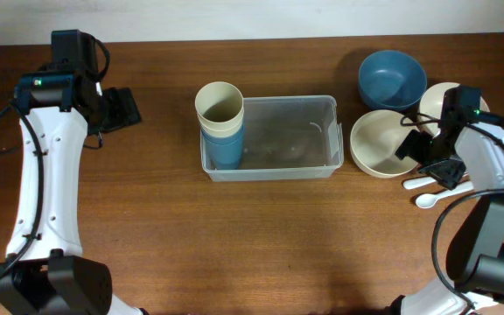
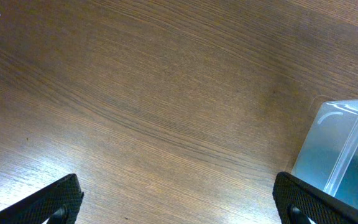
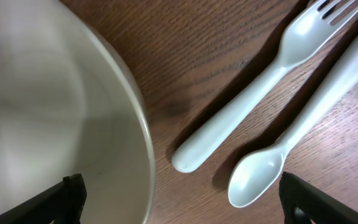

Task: Pack container
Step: 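Lower the right gripper onto the front cream bowl's rim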

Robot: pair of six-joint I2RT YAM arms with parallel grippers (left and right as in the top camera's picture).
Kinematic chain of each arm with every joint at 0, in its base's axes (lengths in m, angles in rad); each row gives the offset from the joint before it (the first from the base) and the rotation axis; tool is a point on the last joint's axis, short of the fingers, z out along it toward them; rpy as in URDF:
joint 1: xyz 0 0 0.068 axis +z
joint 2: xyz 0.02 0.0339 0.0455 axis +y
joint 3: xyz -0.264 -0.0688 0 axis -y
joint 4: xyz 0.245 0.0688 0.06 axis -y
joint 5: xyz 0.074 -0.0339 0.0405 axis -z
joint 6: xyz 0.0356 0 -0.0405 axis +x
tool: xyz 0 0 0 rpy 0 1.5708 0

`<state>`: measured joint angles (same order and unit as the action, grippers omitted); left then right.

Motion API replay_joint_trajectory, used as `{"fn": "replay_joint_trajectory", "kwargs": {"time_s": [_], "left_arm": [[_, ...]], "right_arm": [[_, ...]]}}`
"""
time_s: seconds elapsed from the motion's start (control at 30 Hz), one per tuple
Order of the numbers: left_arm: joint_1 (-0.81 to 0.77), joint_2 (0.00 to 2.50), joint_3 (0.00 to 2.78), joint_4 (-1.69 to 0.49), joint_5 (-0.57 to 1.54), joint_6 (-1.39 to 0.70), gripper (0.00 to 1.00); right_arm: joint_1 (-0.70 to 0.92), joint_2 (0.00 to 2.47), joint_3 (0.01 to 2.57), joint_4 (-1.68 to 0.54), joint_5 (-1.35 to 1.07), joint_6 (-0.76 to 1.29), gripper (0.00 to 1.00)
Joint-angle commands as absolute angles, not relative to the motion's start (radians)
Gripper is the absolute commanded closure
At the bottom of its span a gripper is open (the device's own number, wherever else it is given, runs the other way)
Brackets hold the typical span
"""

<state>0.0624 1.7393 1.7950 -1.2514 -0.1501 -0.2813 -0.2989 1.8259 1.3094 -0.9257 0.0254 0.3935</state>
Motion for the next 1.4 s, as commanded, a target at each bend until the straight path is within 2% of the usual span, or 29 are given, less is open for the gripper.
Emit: {"fn": "replay_joint_trajectory", "kwargs": {"time_s": [0.0,0.2,0.67,0.87,1.1,1.37], "left_arm": [[0.067,1.739,1.784,-1.249,-0.154,-0.292,0.0],[0.067,1.739,1.784,-1.25,-0.154,-0.292,0.0],[0.066,1.739,1.784,-1.249,-0.154,-0.292,0.0],[0.067,1.739,1.784,-1.25,-0.154,-0.292,0.0],[0.067,1.739,1.784,-1.249,-0.154,-0.292,0.0],[0.067,1.739,1.784,-1.249,-0.154,-0.292,0.0]], "right_arm": [[-0.3,1.839,1.307,-0.922,0.023,0.401,0.08],[-0.3,1.839,1.307,-0.91,0.023,0.401,0.29],[-0.3,1.839,1.307,-0.899,0.023,0.401,0.46],[-0.3,1.839,1.307,-0.899,0.023,0.401,0.61],[-0.3,1.839,1.307,-0.9,0.022,0.401,0.72],[-0.3,1.839,1.307,-0.898,0.022,0.401,0.93]]}}
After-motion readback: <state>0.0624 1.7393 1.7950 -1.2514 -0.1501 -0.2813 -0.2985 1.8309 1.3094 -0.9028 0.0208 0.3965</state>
